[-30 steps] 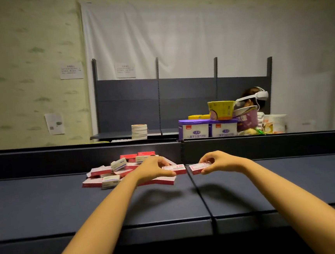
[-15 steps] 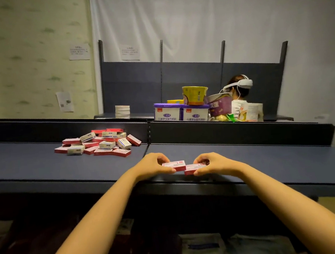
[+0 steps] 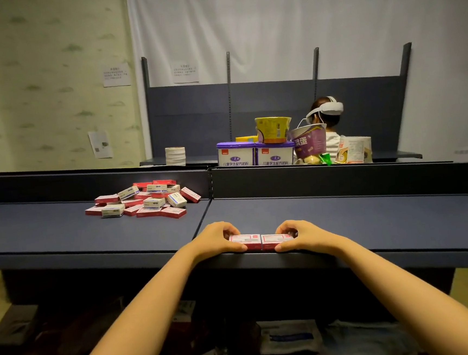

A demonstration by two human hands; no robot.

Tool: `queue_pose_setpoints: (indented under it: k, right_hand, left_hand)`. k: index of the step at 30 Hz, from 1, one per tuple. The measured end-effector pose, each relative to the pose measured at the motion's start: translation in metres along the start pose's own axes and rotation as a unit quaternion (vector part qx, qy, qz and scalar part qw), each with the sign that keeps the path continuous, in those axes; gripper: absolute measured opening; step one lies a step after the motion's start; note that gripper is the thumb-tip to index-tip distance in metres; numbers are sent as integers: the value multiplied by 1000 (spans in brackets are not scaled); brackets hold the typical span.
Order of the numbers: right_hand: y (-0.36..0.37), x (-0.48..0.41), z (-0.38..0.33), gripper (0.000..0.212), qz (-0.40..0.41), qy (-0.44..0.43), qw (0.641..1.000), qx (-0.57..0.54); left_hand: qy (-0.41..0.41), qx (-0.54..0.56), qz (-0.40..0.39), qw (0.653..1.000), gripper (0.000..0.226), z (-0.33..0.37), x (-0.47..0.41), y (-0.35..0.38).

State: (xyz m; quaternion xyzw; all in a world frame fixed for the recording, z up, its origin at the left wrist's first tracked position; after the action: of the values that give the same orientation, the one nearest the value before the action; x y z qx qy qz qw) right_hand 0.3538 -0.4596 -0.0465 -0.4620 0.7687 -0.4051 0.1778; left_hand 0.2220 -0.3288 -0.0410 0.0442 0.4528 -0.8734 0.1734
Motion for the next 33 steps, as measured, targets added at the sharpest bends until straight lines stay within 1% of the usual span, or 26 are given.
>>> queue_pose_setpoints:
  k: [10,14,17,20,23,26,30,33]
  right_hand:
    - [-1,3,4,44,21,-1,1000,20]
    - [-11,2,-8,60,41,-12,999,21]
    - [-24,1,-29,64,53,-30,998,-3]
    - [-26,-5,-60,66,41,-66,997,2]
    - [-16,-18,-90,68,31,-86,996,5]
    - [3,-33,-120,69,24,-105,994,9]
    - [34,-64,-159,71,17,-117,993,19]
    - [52,-96,-183,73,23,-109,994,18]
  left_hand:
    - [6,-12,2,1000,42,3,-2,7]
    - [4,-13,15,1000,57,5,4,-4]
    - [-7,-12,55,998,65,5,12,-29]
    - [-22,-1,84,996,69,0,23,-56]
    - [-30,-14,102,994,71,-13,36,-82]
    - [-37,-16,120,992,73,-31,50,-105]
    - [-38,-46,144,988,71,-68,62,-144]
    - [-38,-51,139,988,69,-106,59,-172]
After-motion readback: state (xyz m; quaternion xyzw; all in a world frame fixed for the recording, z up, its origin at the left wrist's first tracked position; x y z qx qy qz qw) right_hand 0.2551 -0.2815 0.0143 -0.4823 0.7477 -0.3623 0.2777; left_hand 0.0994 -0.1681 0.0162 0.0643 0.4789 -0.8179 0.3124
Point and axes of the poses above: each hand's wrist, its own x-axis away from the middle knuckle, its own y-axis out of the palm, z = x × y, the point moved 9 cm from there along -x, towards the middle knuckle, and after that the axes turned 10 degrees about y, right-handed, at the moved point
